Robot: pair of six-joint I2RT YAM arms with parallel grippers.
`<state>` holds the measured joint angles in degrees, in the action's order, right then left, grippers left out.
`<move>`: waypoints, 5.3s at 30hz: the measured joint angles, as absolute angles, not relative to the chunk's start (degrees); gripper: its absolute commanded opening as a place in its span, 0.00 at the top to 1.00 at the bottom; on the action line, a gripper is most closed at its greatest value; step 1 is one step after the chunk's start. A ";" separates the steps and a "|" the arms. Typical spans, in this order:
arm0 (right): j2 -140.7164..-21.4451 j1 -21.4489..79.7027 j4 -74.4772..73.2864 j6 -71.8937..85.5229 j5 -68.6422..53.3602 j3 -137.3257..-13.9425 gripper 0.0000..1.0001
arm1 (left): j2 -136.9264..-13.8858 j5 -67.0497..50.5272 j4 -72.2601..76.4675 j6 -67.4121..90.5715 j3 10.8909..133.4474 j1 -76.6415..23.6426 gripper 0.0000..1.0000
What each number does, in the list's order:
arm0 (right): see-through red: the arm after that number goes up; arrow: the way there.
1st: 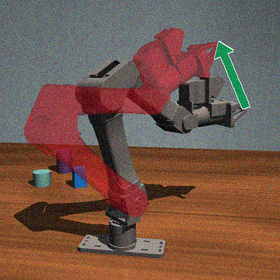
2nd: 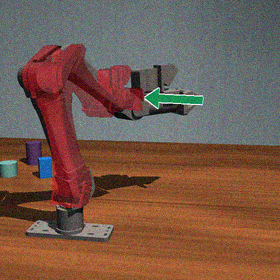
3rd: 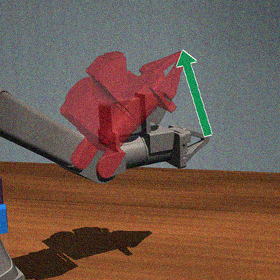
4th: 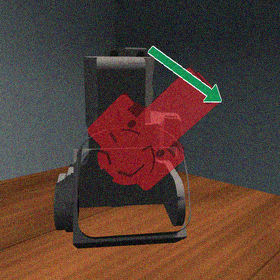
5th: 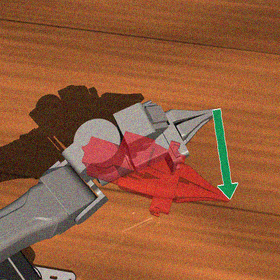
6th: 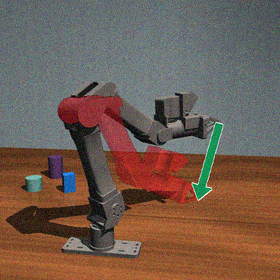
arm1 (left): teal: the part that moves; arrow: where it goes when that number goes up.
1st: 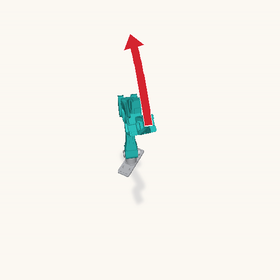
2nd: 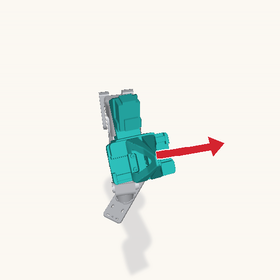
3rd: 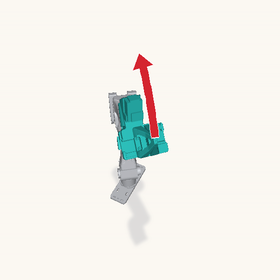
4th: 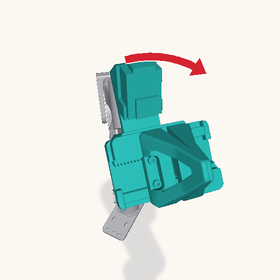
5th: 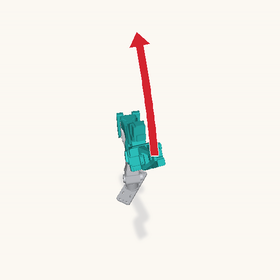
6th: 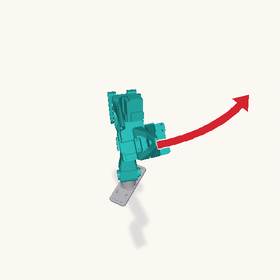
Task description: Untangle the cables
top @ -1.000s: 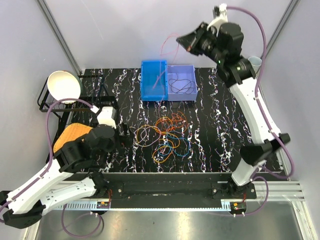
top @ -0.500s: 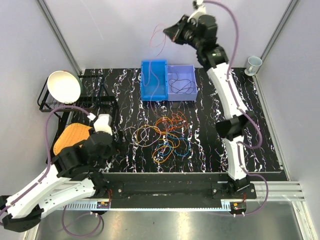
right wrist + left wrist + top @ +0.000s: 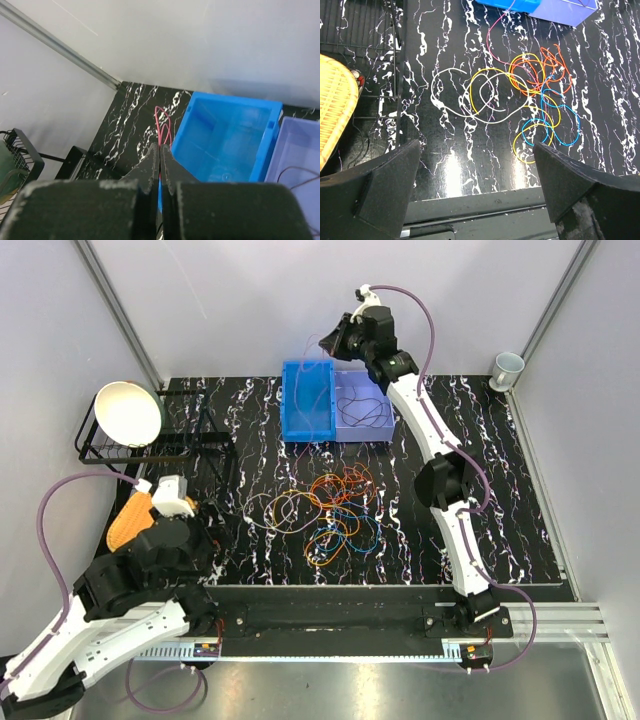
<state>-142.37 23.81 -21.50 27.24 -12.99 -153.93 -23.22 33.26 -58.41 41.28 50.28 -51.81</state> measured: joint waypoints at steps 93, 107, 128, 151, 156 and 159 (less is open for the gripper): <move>-135.41 36.42 -8.29 37.91 2.17 -104.36 0.91 | -22.11 29.17 -56.47 39.83 49.08 -41.54 0.01; -134.93 36.42 -8.38 38.94 2.13 -103.11 1.00 | -22.11 28.88 -56.47 39.44 49.08 -41.43 0.01; -119.66 36.42 -9.74 36.40 -1.39 -109.80 1.00 | -22.09 28.73 -56.45 39.24 49.08 -41.12 0.02; -130.39 29.32 -18.09 33.21 -7.27 -148.79 1.00 | -22.04 28.73 -56.42 39.22 48.99 -40.88 0.01; -134.15 28.32 -19.00 32.69 -8.08 -149.97 1.00 | -22.04 28.73 -56.42 39.22 48.99 -40.75 0.01; -136.33 27.97 -19.18 31.83 -8.43 -151.06 1.00 | -22.04 28.73 -56.42 39.22 48.99 -40.75 0.02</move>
<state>-136.33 27.97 -19.18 31.83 -8.43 -151.06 -22.04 28.73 -56.42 39.22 48.99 -40.75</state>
